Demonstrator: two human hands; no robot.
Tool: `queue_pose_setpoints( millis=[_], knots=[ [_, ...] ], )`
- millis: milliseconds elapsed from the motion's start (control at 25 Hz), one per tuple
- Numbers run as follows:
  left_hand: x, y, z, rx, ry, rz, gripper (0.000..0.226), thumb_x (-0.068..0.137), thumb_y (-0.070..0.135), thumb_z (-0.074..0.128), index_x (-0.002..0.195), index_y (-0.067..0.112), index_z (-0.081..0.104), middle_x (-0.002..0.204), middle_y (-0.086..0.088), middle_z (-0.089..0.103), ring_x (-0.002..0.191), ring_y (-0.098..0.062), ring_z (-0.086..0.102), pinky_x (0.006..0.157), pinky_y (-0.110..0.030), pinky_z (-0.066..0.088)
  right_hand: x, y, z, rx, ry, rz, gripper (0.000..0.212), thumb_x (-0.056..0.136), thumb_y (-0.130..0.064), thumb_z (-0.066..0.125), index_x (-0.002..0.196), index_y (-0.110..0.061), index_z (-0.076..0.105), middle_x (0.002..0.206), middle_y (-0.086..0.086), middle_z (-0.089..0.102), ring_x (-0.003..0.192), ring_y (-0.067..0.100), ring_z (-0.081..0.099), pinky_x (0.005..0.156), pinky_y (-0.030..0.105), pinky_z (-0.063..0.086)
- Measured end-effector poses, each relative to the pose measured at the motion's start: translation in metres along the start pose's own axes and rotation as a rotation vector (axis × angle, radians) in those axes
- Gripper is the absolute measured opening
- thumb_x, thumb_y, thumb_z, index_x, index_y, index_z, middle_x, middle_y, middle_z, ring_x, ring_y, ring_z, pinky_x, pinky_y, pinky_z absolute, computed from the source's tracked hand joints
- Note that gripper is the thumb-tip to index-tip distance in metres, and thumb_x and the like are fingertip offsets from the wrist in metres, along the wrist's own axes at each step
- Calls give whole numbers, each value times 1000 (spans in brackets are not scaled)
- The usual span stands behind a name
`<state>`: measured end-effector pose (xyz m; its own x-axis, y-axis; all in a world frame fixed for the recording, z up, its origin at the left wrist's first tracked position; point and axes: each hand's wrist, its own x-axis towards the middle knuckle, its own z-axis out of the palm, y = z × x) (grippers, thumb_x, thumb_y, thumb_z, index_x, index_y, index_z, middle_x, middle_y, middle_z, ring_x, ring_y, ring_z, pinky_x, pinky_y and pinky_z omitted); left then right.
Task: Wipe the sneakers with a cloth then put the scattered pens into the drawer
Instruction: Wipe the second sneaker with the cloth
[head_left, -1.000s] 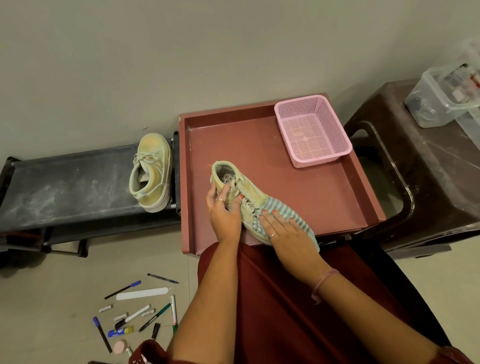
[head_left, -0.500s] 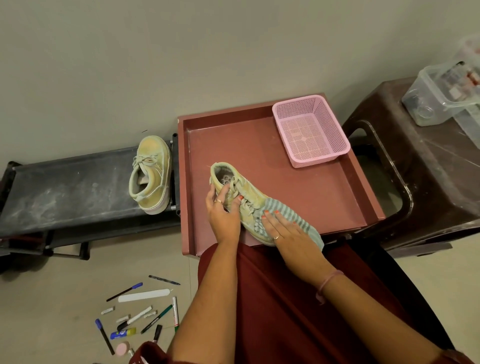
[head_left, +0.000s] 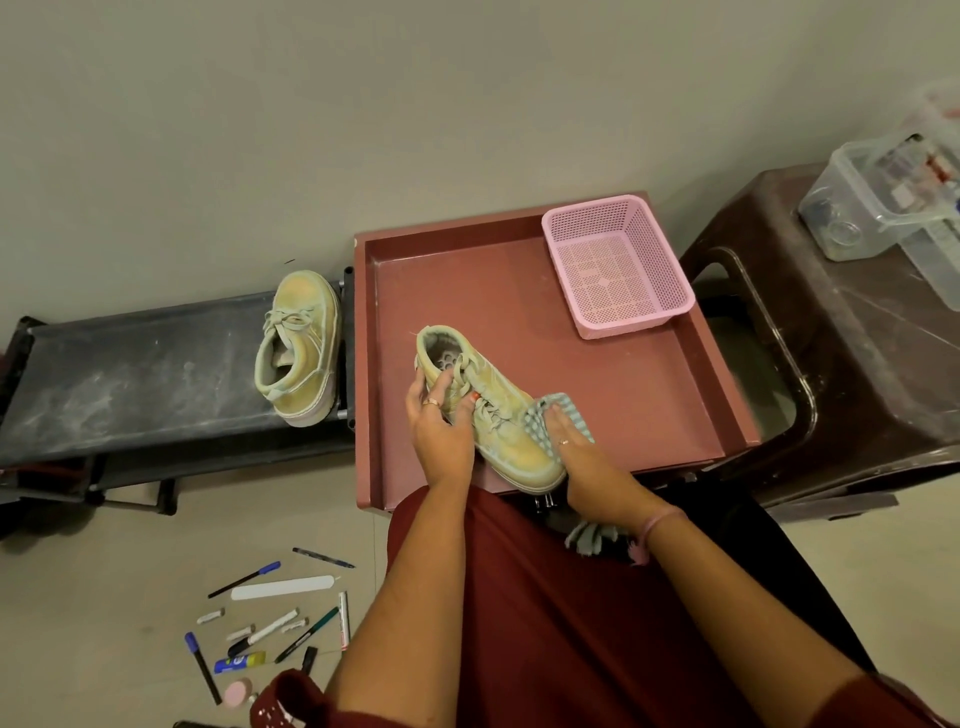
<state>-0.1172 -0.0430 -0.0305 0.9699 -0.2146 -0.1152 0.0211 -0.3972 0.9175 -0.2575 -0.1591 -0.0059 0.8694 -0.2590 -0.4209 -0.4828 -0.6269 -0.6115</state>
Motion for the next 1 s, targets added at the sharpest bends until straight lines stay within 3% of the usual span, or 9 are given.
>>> queue_pose_setpoints(
  millis=[160, 360, 480, 720, 840, 920, 1000],
  knots=[
    [0, 0, 2, -22, 8, -5, 43, 87, 15, 68, 129, 17, 59, 147, 1, 36, 131, -20, 44, 106, -43, 41, -43, -1, 7, -28, 30, -8, 93, 78, 17, 37, 150, -21, -7, 157, -9, -15, 143, 10, 11, 104, 28, 39],
    [-2, 3, -1, -67, -21, -29, 43, 88, 16, 68, 130, 18, 58, 148, 2, 33, 134, -10, 37, 111, -32, 36, 35, -13, -19, 23, -13, 9, 77, 83, 14, 35, 151, -9, 7, 160, 6, 5, 146, 17, 10, 113, 18, 11],
    [-3, 7, -4, -76, -31, -22, 42, 88, 16, 68, 130, 18, 58, 149, 3, 32, 133, -6, 35, 108, -20, 32, 53, -16, -26, 63, -12, -5, 77, 81, 14, 35, 151, -9, 11, 159, 7, 12, 146, 17, 14, 110, 14, 11],
    [-3, 9, -3, -97, -35, -6, 42, 90, 16, 66, 130, 26, 57, 153, 2, 30, 138, -7, 31, 113, -31, 32, -18, 17, 10, 143, 56, -34, 91, 74, 21, 34, 151, -18, 5, 155, -13, 0, 146, 7, 2, 106, 3, 2],
    [-20, 16, 0, -195, -69, -60, 61, 92, 14, 60, 145, 33, 36, 156, 4, 27, 139, -3, 27, 116, -32, 28, -12, 23, 10, 198, 19, -15, 95, 72, 19, 39, 151, -22, 6, 157, -13, 0, 145, 5, 4, 99, -5, 5],
    [-48, 21, 8, -255, -140, -261, 84, 88, 6, 57, 153, 30, 10, 154, 4, 31, 135, -10, 38, 114, -34, 33, -9, 25, 12, 253, 28, -35, 94, 72, 18, 42, 151, -22, 10, 156, -13, 6, 144, 6, 8, 99, -6, 6],
    [-83, 24, 21, -129, -209, -367, 101, 80, 8, 64, 154, 19, -3, 155, -7, 25, 139, -22, 33, 115, -36, 31, -9, 29, 11, 422, 45, -44, 83, 78, 19, 41, 149, -18, 18, 151, -12, 17, 143, 8, 18, 105, -1, 12]
  ],
)
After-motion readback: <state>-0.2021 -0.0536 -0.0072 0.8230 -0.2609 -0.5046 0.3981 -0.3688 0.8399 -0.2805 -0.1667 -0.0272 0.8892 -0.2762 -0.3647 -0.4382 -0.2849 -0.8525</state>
